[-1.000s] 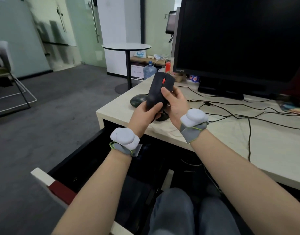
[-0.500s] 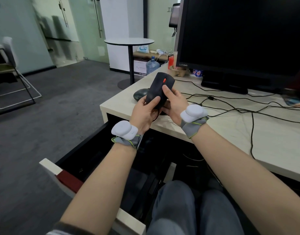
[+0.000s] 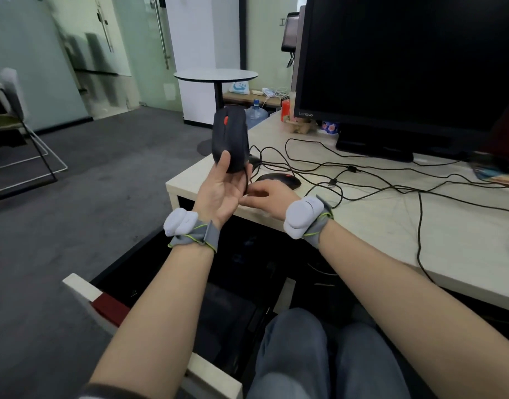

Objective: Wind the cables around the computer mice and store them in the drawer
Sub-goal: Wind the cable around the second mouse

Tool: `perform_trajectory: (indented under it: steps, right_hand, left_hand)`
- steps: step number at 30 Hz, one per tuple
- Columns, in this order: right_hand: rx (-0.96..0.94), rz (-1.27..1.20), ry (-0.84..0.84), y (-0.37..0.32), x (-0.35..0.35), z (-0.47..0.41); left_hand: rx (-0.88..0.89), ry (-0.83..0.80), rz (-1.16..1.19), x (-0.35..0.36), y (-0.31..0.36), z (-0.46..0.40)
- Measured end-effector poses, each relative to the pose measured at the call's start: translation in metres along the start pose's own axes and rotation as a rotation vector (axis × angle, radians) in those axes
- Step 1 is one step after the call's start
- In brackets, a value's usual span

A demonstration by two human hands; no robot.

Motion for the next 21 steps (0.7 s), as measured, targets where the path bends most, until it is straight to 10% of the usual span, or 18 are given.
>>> perform_trajectory:
  steps: [12, 21]
  right_hand:
    - [0.167, -0.287, 0.028, 0.006, -0.001, 0.008]
    - [0.084, 0.787, 0.063, 0.011, -0.054, 0.02]
  left_hand:
    - [0.235, 0.022, -0.256, -0.013, 0.03, -0.004]
    - [0.311, -0.045, -0.564, -0.012, 0.038, -0.006]
Point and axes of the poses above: each hand's wrist, its own z-axis away from the middle knuckle, its own x-axis out of the palm, y = z × x, the point moved 9 cm from there along -z, towards the middle knuckle, and after that the axes turned 14 degrees about z, right-handed, at the moved point
